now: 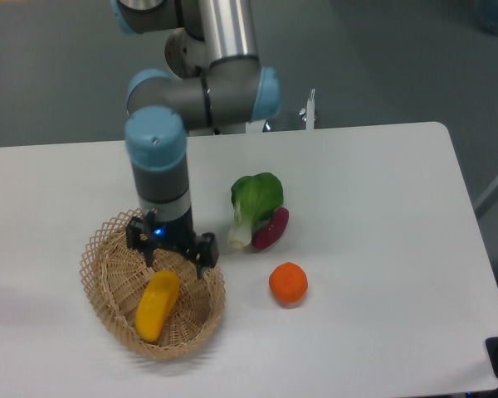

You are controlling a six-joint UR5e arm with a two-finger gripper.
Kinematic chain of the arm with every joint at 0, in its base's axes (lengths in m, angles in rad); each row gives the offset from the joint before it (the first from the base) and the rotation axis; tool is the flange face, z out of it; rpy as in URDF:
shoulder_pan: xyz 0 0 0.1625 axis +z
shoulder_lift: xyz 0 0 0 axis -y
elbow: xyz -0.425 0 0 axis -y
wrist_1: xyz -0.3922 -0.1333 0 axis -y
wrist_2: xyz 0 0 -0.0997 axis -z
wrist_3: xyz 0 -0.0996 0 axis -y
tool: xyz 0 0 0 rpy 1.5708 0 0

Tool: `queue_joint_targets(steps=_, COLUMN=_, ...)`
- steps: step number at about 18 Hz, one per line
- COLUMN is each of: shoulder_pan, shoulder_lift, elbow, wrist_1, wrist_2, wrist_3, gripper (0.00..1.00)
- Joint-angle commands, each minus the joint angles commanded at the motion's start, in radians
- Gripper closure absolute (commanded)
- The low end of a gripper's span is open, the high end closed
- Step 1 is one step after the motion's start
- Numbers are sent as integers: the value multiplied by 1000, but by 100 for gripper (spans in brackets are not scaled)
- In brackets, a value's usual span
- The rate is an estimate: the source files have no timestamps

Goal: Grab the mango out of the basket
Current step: 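Lower the gripper onto the yellow mango and close on it, then lift the mango out of the basket and carry it beside the orange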

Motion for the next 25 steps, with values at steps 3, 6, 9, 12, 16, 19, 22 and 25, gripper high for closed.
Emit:
queue_joint_targets(steps=3, shoulder_pan=-5, shoulder_lift=-17, elbow=0, wrist_1=6, wrist_2=2, wrist_3=-2, gripper=0)
queue_joint_targets(steps=6, shoulder_pan=-23, shoulder_lift=-48, elbow=5, wrist_1=15, wrist_2=8, wrist_3=-2, gripper=0)
queue_joint_targets(steps=9, shoulder_pan=-43, shoulder_lift=-55, elbow=-2, wrist_1=40, wrist_2=29, wrist_3=-2, gripper=0)
queue_joint_targets(steps=12, shoulder_pan=-46, shoulder_lift=-61, elbow=-3, wrist_1=41, wrist_2=32, wrist_3=-3, gripper=0)
queue_joint_targets(steps=16, shoulder_pan=-60, shoulder_lift=-81, elbow=0, wrist_1=41, wrist_2=66, wrist_3=-5, gripper=0)
queue_joint_targets(steps=19, shoulder_pan=-61, shoulder_lift=-86, elbow=0, wrist_1=52, wrist_2=68, wrist_3=-9, gripper=0)
queue_joint_targets(steps=22, shoulder_pan=-61, shoulder_lift=-81, elbow=0, wrist_1=58, wrist_2=66, wrist_3=-46, gripper=32)
queue_joint_targets(steps=25, shoulder_pan=-61, shoulder_lift=-78, elbow=0, wrist_1=57, wrist_2=87, wrist_3=-46, gripper=49)
